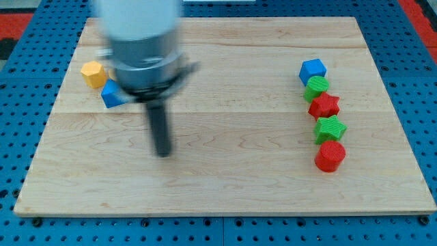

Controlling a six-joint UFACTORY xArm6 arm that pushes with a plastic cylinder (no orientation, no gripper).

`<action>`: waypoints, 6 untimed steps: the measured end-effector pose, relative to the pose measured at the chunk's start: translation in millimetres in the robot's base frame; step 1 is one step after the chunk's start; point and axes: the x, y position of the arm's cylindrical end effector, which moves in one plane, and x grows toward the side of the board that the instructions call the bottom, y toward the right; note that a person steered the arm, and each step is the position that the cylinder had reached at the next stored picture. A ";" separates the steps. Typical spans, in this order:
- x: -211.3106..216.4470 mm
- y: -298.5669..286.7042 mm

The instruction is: Push blue cube diagonal to the green star

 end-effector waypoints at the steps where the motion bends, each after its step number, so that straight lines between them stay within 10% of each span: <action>1: 3.3 -139.0; 6: -166.7 92.3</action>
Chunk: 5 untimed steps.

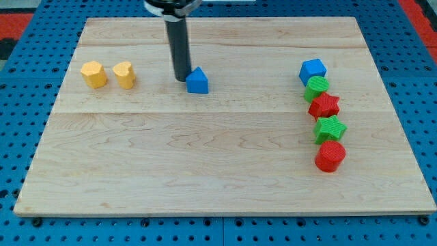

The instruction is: Push blue cube diagonal to the green star

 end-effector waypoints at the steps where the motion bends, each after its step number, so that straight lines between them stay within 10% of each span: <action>1: 8.8 -2.5; 2: 56.2 -1.0; 5: -32.2 79.7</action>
